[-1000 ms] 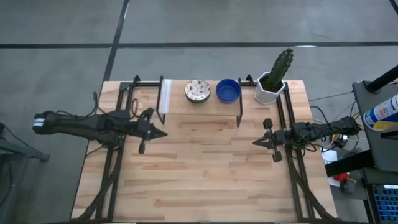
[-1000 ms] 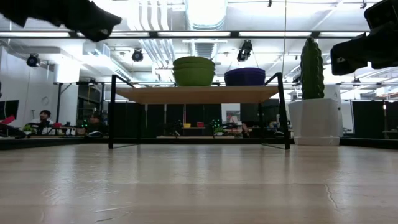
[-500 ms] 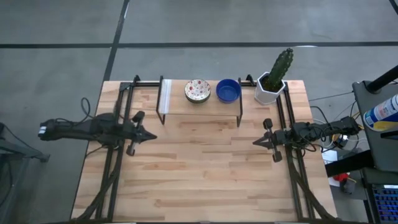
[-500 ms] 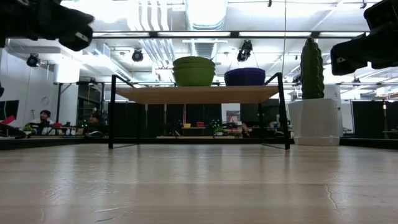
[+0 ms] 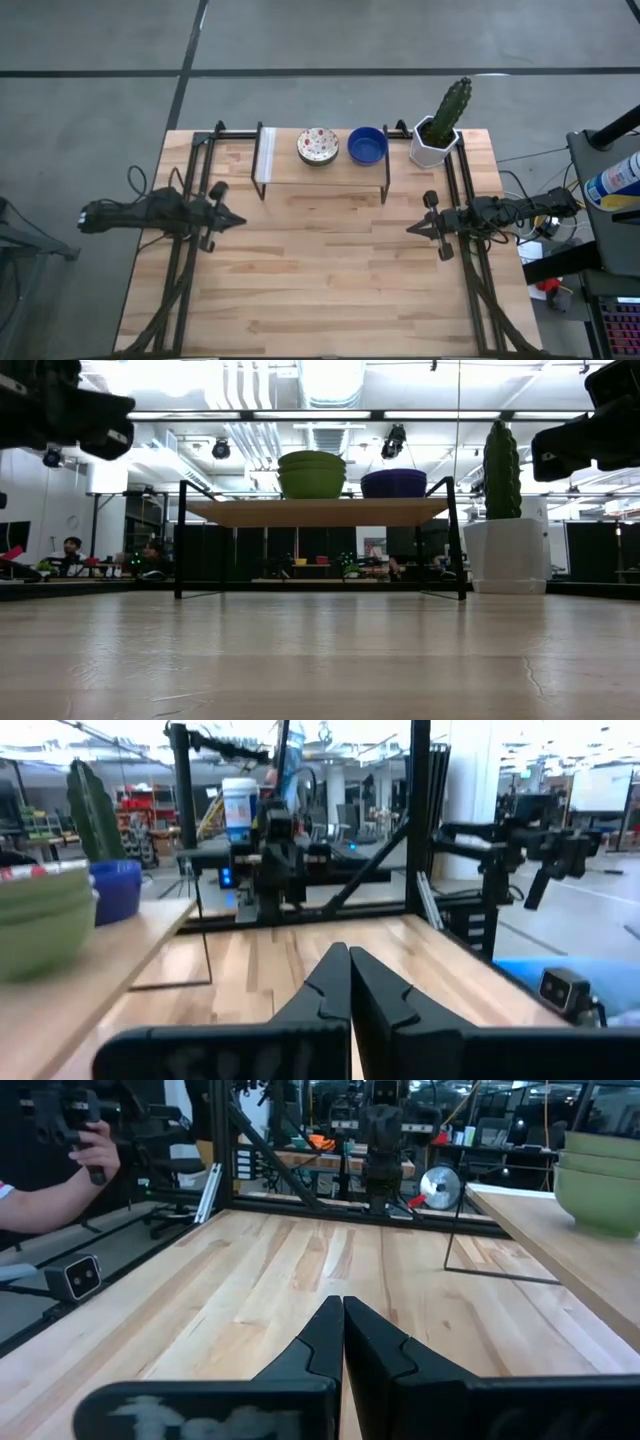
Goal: Pick & Place Mini bowls
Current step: Return to Home Position
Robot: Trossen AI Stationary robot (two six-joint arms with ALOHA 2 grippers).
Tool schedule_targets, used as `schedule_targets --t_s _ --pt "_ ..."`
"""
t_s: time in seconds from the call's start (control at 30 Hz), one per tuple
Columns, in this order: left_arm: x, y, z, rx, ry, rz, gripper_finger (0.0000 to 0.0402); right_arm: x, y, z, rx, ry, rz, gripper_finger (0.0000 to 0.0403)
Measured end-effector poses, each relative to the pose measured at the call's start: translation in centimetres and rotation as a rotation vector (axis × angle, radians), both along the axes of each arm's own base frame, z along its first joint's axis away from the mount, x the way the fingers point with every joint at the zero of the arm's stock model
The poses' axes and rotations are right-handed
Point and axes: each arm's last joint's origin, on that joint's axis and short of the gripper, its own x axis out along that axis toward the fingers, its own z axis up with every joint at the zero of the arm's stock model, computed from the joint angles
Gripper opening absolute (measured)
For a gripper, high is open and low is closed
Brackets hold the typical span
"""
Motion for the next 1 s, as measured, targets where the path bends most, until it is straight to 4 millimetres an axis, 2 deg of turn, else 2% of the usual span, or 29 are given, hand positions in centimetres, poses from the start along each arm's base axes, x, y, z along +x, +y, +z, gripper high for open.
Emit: schedule_targets --t_s 0.37,1.0 --pt "0.5 0.4 -2.4 0.017 0.059 0.143 0.0000 0.0 0.0 0.0 -0.008 -0.001 0.001 0.0008" --pt "0.5 0.4 -2.6 0.017 0.077 0.147 0.0000 0.0 0.0 0.0 -0.006 -0.001 0.000 0.0008"
